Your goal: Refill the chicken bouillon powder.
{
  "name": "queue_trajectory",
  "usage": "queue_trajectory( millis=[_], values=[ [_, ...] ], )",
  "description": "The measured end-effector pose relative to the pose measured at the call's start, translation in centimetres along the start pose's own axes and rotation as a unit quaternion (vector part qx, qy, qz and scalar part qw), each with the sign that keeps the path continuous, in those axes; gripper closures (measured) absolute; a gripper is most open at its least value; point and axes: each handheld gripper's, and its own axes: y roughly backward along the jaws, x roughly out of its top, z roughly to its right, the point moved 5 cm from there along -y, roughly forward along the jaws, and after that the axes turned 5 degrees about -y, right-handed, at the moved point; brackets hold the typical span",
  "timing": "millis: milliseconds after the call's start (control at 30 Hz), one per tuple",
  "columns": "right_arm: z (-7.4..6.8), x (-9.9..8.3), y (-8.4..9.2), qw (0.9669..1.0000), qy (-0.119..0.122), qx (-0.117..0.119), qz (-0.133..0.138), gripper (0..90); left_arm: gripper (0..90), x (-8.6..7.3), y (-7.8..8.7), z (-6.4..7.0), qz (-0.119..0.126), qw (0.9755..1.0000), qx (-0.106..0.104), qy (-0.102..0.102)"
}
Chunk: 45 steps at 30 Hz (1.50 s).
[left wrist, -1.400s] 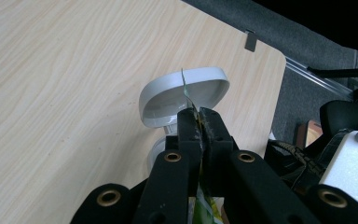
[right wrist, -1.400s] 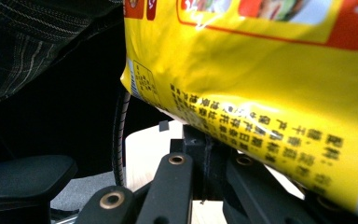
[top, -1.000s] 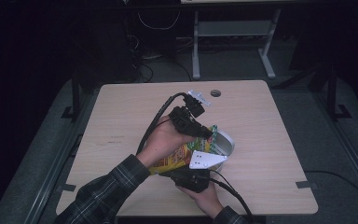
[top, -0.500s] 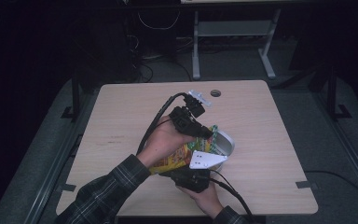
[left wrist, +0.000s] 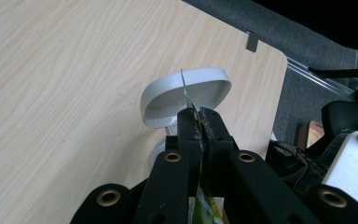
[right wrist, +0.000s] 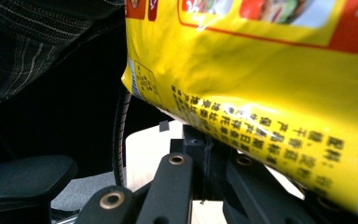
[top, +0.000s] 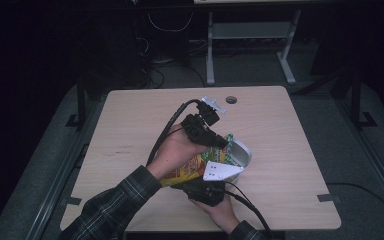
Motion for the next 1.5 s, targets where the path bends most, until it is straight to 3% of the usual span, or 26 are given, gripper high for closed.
queue_trajectory(
  millis=[1500],
  values=[
    [0.37, 0.13, -0.19, 1.0000, -0.001, 0.002, -0.002, 90.0, 88.4, -0.04, 0.04, -0.53, 0.005, 1.0000, -0.001, 0.003]
  ],
)
